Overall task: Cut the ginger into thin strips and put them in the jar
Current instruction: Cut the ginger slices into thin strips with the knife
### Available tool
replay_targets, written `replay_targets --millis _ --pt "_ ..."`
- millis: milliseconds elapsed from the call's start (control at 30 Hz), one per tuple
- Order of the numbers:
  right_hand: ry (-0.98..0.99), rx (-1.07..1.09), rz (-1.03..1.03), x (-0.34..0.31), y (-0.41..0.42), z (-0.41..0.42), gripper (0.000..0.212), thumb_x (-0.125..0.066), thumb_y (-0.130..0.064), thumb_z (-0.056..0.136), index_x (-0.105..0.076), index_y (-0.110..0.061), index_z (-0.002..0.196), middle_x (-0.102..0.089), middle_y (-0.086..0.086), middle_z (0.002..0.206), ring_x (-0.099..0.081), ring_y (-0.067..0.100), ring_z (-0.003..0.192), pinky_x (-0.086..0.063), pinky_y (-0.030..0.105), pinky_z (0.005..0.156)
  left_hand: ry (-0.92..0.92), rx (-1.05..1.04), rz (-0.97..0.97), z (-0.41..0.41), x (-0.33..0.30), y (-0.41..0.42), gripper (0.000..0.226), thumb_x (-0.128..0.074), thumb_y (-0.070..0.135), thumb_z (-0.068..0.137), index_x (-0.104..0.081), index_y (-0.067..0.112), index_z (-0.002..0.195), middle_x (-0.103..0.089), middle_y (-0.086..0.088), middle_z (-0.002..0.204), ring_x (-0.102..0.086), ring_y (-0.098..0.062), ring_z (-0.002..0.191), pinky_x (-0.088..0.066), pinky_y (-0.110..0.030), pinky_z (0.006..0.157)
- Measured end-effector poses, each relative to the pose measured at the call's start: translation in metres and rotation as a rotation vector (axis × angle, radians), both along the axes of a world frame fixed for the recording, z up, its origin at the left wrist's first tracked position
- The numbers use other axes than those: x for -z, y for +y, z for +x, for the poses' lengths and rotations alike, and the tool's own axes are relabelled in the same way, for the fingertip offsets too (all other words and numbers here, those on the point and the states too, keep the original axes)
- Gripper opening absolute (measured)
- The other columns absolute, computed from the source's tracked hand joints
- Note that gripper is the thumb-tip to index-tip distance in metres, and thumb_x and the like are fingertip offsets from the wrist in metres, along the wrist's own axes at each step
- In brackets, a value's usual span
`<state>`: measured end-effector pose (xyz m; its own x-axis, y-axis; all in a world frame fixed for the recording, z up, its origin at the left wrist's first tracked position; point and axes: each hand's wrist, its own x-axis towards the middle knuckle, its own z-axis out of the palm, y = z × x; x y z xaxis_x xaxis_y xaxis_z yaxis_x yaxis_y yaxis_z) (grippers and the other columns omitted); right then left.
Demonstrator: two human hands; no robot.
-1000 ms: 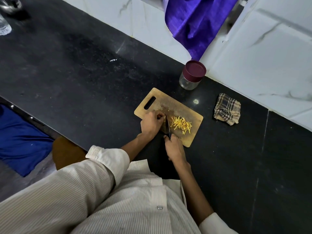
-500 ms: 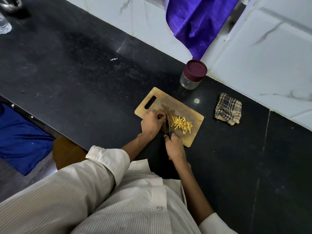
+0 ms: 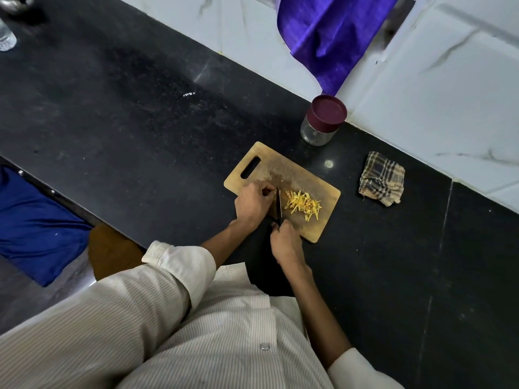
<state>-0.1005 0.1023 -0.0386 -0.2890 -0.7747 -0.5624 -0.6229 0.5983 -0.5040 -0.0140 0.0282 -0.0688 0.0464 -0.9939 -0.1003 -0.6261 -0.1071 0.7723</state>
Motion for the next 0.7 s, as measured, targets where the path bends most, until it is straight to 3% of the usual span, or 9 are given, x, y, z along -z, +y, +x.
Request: replay_targets --millis 267,367,700 --pt "0.028 -0.056 0.098 -0.001 -0.005 -0.005 0.032 -0.042 -0.024 0.103 -0.054 -0.004 0.124 -0.060 0.019 0.123 -0.062 0.040 0.108 -0.054 0.050 0.089 -0.015 -0.011 0.017 -0.003 0.002 0.000 0.013 -0.062 0.017 0.089 -0.072 0.021 0.096 -0.070 0.005 0.096 -0.064 -0.013 0.088 -0.056 -0.037 0.075" --pt "0.064 -0.072 0.087 0.002 0.005 -0.005 0.034 -0.041 -0.025 0.104 -0.053 -0.003 0.127 -0.059 0.019 0.127 -0.058 0.037 0.115 -0.048 0.040 0.088 -0.014 0.004 0.026 -0.001 0.001 -0.002 0.013 -0.062 0.017 0.089 -0.072 0.022 0.096 -0.070 0.005 0.096 -0.064 -0.013 0.087 -0.056 -0.038 0.075" --pt "0.122 -0.073 -0.029 -0.001 0.009 0.001 0.031 -0.042 -0.023 0.105 -0.052 0.000 0.122 -0.060 0.020 0.121 -0.059 0.037 0.112 -0.044 0.039 0.083 0.004 0.015 0.031 -0.002 -0.001 -0.001 0.010 -0.063 0.018 0.089 -0.071 0.021 0.093 -0.069 0.005 0.095 -0.063 -0.013 0.087 -0.055 -0.038 0.077"
